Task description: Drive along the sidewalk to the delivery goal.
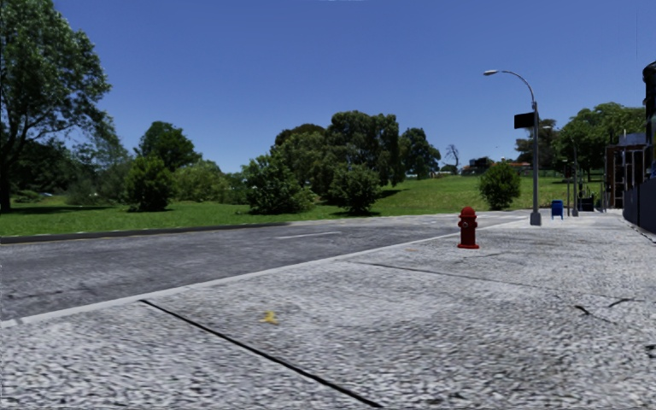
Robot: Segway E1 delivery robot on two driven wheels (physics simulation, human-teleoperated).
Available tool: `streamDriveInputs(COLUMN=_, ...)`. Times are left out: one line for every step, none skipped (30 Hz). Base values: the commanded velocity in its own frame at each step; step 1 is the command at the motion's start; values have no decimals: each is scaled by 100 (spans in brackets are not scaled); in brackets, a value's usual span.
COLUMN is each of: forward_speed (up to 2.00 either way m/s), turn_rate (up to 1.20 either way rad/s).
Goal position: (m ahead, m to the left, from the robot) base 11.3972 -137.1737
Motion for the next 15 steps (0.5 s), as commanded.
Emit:
streamDriveInputs(forward_speed=200, turn_rate=-95)
streamDriveInputs(forward_speed=200, turn_rate=-95)
streamDriveInputs(forward_speed=200, turn_rate=-95)
streamDriveInputs(forward_speed=200, turn_rate=-95)
streamDriveInputs(forward_speed=200, turn_rate=-95)
streamDriveInputs(forward_speed=200, turn_rate=-95)
streamDriveInputs(forward_speed=200, turn_rate=-95)
streamDriveInputs(forward_speed=200, turn_rate=-95)
streamDriveInputs(forward_speed=200, turn_rate=-95)
streamDriveInputs(forward_speed=200, turn_rate=-95)
streamDriveInputs(forward_speed=200, turn_rate=-95)
streamDriveInputs(forward_speed=200, turn_rate=-95)
streamDriveInputs(forward_speed=200, turn_rate=-95)
streamDriveInputs(forward_speed=200, turn_rate=-95)
streamDriveInputs(forward_speed=200, turn_rate=-95)
